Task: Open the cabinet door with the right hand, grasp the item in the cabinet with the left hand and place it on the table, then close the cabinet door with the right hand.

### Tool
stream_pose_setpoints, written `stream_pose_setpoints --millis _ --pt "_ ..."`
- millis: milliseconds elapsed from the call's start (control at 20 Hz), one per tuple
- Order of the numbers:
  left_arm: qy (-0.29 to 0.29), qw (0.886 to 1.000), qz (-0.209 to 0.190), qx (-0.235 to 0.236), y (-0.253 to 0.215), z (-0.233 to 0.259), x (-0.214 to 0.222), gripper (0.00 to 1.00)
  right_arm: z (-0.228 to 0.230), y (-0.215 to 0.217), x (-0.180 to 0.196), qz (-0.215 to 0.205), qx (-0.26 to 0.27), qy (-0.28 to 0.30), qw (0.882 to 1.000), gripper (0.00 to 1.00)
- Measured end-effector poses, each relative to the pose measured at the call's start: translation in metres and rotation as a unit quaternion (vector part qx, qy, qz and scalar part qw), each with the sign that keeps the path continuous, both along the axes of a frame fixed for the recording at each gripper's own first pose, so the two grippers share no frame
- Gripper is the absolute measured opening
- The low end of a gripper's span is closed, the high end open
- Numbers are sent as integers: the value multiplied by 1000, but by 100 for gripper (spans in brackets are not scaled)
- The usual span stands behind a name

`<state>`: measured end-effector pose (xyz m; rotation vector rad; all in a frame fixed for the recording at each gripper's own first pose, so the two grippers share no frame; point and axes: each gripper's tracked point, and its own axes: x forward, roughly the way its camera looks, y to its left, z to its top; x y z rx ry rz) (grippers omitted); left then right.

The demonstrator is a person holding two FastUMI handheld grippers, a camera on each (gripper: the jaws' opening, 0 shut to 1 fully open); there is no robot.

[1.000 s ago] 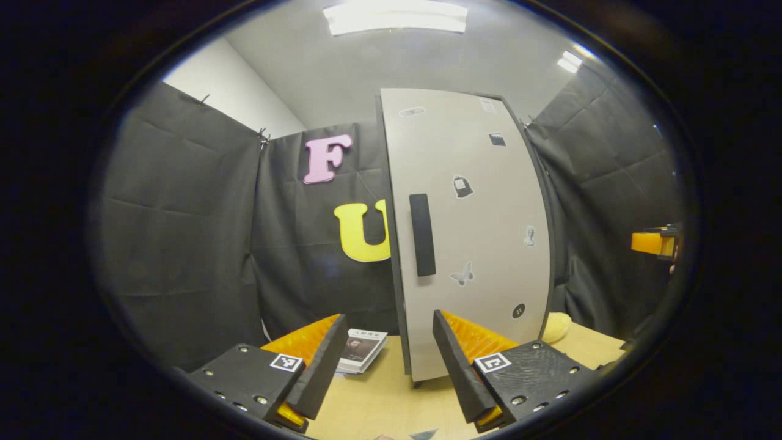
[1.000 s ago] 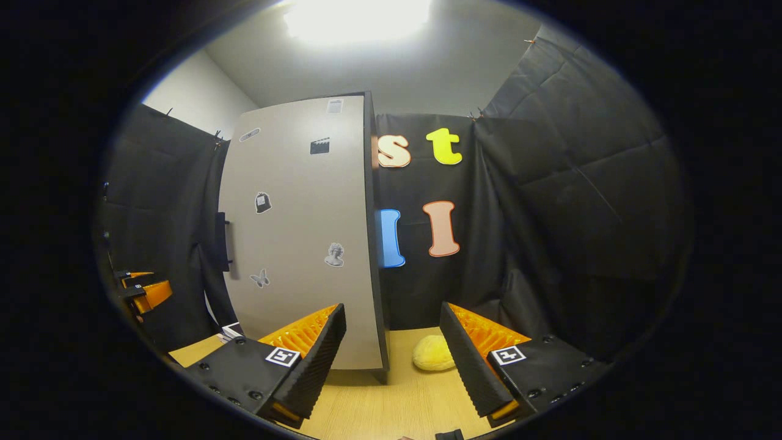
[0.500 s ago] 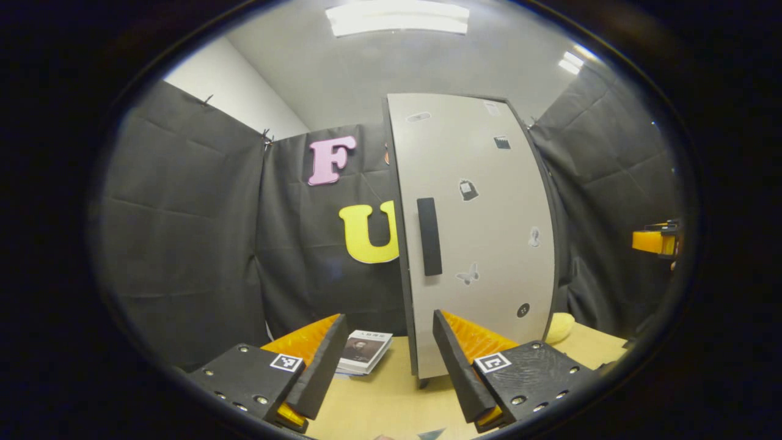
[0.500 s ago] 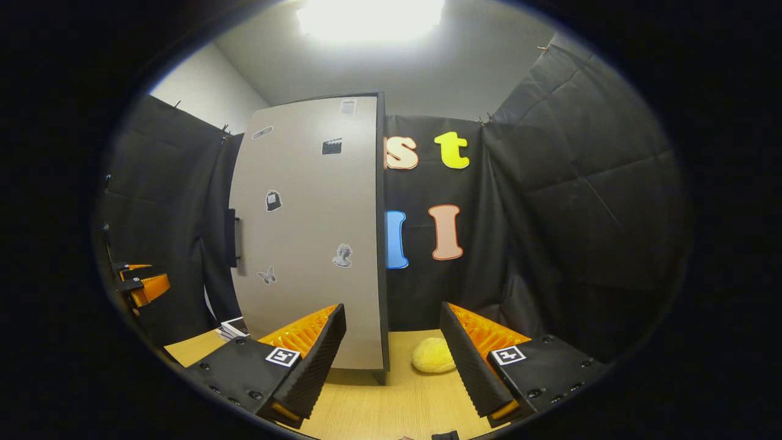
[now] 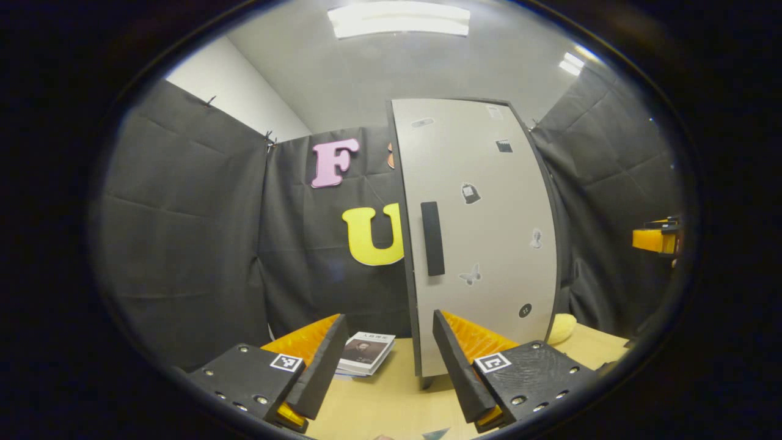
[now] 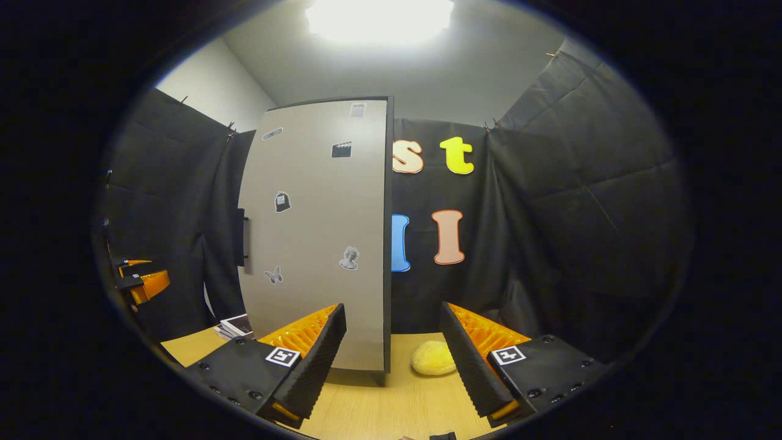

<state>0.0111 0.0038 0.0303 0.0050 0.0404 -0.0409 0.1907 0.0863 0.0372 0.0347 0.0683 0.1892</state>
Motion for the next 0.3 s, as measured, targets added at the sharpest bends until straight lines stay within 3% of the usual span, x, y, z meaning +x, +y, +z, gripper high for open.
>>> stream_pose_setpoints --millis 300 --pt "-4 1000 2 2 6 1 3 84 0 5 -2 -2 -2 1 1000 98"
